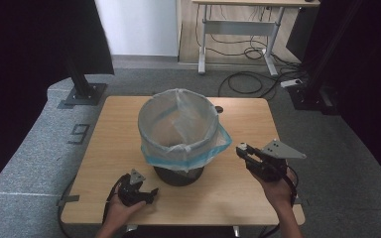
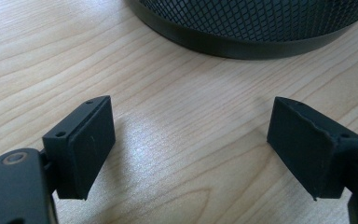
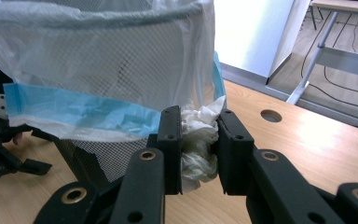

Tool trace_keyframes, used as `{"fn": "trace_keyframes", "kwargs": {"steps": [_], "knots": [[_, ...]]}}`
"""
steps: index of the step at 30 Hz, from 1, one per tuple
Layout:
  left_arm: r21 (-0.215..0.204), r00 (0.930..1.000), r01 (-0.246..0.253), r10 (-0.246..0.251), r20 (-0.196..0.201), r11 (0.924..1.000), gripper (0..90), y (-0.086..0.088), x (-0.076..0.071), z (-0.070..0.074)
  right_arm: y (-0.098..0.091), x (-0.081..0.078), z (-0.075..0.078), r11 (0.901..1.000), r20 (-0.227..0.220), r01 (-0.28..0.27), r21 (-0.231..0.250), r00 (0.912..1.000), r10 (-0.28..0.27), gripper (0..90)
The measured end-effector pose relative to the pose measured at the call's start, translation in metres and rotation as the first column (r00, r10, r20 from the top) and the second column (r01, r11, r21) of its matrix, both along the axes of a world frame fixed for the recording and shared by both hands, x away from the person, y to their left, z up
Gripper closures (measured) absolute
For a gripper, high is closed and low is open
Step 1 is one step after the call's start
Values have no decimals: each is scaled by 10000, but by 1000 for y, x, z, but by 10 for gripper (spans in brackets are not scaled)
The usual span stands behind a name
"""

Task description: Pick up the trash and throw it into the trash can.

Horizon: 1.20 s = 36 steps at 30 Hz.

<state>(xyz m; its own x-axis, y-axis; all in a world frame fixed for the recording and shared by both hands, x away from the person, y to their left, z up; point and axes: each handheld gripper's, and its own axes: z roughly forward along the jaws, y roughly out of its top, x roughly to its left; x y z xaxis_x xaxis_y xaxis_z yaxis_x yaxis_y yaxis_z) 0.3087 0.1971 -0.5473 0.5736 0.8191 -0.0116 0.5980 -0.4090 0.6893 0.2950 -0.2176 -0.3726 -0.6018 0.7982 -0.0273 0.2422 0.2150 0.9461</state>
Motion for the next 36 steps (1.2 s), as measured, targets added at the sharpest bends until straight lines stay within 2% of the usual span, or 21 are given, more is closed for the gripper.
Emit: {"fn": "trace_keyframes", "kwargs": {"steps": [12, 26, 36], "knots": [[-8, 10000, 23, -23, -8, 10000, 147, -1, 0, 0, 14, 2, 16, 9996, 199, -266, -107, 9994, 269, 732], [5, 10000, 66, -66, 9, 10000, 147, -1, 0, 0, 24, 11, 30, 9990, 185, -438, -92, 9989, 439, 730], [28, 10000, 93, -93, 17, 10000, 147, -1, 0, 0, 32, 14, 48, 9969, 240, -755, -240, 9968, 761, 730]]}}
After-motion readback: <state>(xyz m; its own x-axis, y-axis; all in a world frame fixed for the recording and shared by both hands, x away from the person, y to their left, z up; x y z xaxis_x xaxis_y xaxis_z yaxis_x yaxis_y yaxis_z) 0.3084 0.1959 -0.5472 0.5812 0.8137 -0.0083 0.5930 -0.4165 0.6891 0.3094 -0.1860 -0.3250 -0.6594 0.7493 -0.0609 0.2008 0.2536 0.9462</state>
